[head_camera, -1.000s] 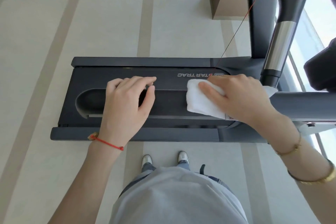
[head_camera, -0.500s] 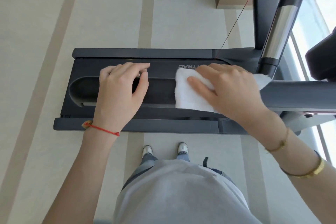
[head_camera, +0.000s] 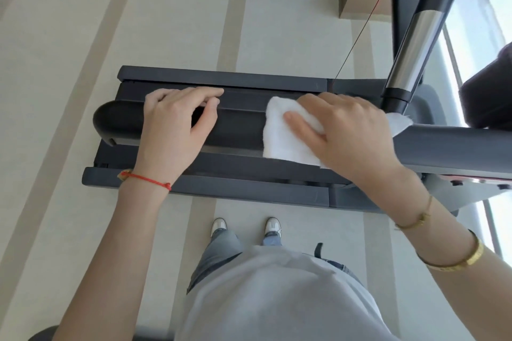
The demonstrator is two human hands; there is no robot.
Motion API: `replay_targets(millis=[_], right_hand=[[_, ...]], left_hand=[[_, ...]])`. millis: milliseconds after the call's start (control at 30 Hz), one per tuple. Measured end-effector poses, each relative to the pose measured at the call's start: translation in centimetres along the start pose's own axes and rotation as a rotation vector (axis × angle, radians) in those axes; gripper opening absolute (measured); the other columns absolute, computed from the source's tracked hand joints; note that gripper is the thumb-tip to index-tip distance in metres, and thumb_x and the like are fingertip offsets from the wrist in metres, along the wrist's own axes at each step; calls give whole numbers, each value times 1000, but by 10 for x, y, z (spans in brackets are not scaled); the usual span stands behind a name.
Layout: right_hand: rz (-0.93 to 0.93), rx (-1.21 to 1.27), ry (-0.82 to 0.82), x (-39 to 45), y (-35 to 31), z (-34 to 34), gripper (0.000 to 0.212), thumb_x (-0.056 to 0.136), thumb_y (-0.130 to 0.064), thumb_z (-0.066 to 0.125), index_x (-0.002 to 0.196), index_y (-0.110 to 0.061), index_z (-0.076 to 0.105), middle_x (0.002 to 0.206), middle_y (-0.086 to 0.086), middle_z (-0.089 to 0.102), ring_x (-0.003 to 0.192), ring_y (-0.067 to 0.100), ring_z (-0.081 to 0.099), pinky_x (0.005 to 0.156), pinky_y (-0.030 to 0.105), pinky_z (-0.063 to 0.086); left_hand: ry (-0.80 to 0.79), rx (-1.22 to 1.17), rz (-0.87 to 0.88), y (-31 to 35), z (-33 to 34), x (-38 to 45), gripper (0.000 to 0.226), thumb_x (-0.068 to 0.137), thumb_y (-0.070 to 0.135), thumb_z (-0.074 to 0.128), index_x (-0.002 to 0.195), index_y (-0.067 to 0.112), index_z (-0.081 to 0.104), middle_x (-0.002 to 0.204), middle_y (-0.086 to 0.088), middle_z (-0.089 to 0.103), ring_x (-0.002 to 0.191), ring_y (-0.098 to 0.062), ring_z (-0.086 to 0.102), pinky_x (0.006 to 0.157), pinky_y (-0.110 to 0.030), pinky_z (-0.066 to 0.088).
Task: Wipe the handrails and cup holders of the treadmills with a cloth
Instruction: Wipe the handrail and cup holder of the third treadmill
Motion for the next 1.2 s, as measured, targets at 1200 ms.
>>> replay_targets(millis=[1200], right_hand=[[138,-8,-28,-9,27,-9,49,95,-56,32,78,-20,62,64,0,58,62,31,53,53,29,28]], left_hand=[[8,47,9,19,12,-5,30,103,24,42,108,19,71,99,8,73,91,-17,65,99,-37,35]])
Point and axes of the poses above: each hand's wrist, its own x-axis towards the middle knuckle, its own z-axis out of the palm, y = z × x, the point moved 2 cm from there along x, towards the middle knuckle
